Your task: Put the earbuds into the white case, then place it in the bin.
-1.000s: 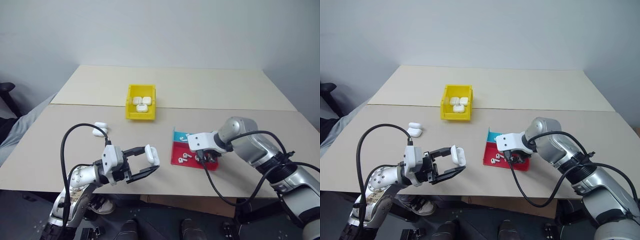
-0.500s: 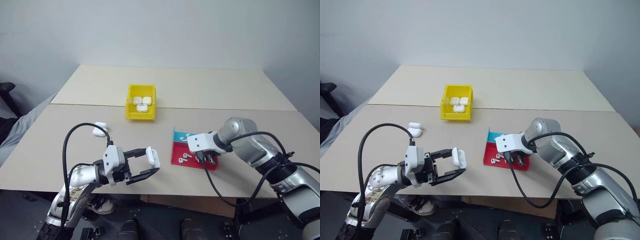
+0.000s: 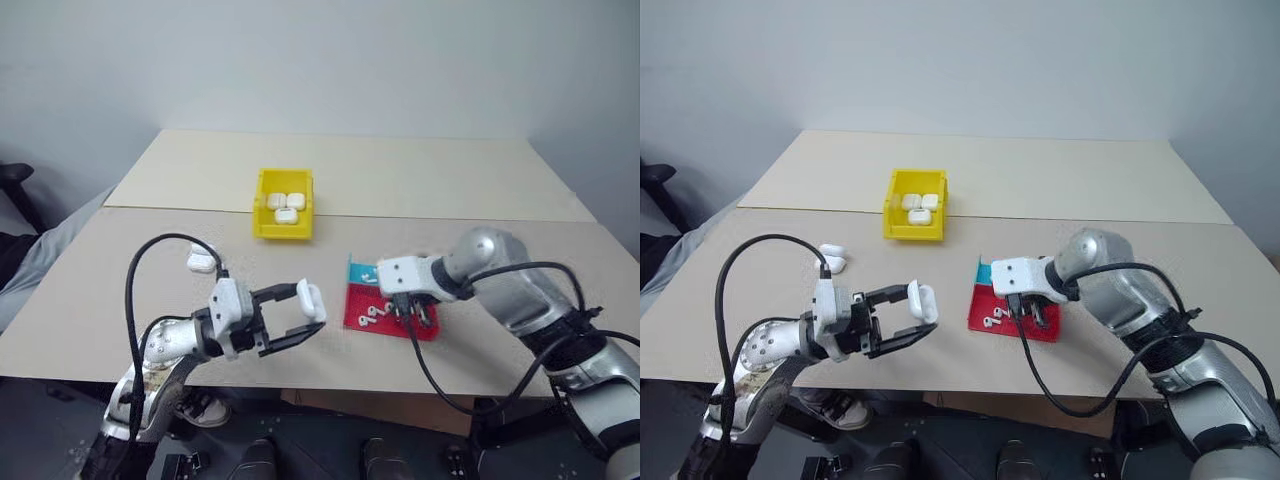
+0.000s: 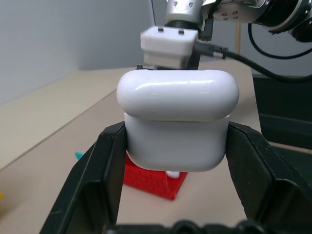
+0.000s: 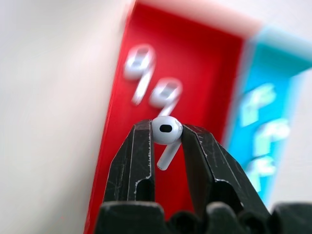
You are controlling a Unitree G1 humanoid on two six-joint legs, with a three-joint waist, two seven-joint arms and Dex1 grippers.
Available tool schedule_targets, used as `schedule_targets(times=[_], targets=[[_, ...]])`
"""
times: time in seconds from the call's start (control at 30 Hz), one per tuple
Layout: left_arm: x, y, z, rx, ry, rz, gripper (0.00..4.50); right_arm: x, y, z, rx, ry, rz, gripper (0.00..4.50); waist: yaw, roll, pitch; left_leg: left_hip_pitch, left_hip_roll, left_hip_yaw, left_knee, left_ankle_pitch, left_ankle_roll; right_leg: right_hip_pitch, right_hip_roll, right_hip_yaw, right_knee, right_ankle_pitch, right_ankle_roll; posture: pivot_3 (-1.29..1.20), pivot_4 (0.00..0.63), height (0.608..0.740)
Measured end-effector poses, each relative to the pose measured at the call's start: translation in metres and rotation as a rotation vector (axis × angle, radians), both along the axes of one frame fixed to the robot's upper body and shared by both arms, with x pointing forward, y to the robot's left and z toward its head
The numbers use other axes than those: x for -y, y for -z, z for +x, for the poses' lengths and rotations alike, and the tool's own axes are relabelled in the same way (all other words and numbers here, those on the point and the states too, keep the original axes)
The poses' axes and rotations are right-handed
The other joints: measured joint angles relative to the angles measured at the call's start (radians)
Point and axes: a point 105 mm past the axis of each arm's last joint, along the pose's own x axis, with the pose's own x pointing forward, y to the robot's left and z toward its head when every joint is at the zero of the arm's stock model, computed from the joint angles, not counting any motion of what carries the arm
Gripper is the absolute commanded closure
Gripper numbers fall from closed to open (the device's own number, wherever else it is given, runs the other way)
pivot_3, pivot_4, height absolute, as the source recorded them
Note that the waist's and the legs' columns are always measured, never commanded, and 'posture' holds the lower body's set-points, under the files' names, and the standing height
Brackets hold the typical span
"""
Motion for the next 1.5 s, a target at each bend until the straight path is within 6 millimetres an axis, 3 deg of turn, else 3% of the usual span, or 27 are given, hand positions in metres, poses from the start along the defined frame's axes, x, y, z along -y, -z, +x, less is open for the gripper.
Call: schedule_targets(times=[0.17,0.23,0.53,0.63,0.87,1.13,1.5], targets=[[0.011,-0.019,-0.010,-0.033,0.122,-0.073,1.74,0.003,-0.069,-0.016,0.107,0.005,0.379,3.62,0.001,0.000,0.000,0.000,0.000,0.000,0.000,0.000,0.000,0.001,0.000,0.000,-0.001,0.000,0.000,0.00,0.150,0.740],[0.013,-0.024,-0.015,-0.041,0.179,-0.092,1.74,0.007,-0.088,-0.025,0.141,-0.024,0.518,3.62,0.001,0.000,0.000,0.000,0.000,-0.001,0.000,0.000,0.000,0.002,0.000,0.000,-0.001,0.000,0.000,0.00,0.150,0.740],[0.026,-0.034,-0.026,-0.014,0.347,-0.108,1.74,-0.006,-0.119,-0.077,0.160,-0.305,0.994,3.62,-0.004,0.000,0.000,0.000,0.000,-0.002,0.002,0.000,0.000,0.003,0.001,0.000,-0.002,0.000,0.000,0.00,0.150,0.740],[0.029,-0.043,-0.026,0.002,0.379,-0.137,1.74,-0.012,-0.123,-0.094,0.159,-0.414,1.103,3.62,-0.004,0.000,0.000,0.000,0.000,-0.002,0.002,0.000,0.000,0.004,0.001,0.000,-0.002,0.000,0.000,0.00,0.150,0.740],[0.032,-0.054,-0.030,0.026,0.407,-0.195,1.74,-0.018,-0.122,-0.104,0.229,-0.526,1.196,3.62,-0.005,0.000,0.000,0.000,0.000,-0.002,0.000,0.000,0.000,0.003,0.002,0.000,-0.002,0.000,0.000,0.00,0.150,0.740],[0.032,-0.054,-0.032,0.035,0.408,-0.197,1.74,-0.027,-0.104,-0.099,0.203,-0.561,1.123,3.62,-0.005,0.000,0.000,0.000,0.000,-0.002,0.000,0.000,0.000,0.004,0.002,0.000,-0.005,0.000,0.000,0.00,0.150,0.740],[0.032,-0.056,-0.034,0.043,0.409,-0.197,1.74,-0.035,-0.094,-0.096,0.189,-0.581,1.077,3.62,-0.004,0.000,0.000,0.000,0.000,-0.002,-0.004,0.000,0.000,0.006,0.002,0.000,-0.013,0.000,0.000,0.00,0.150,0.740]])
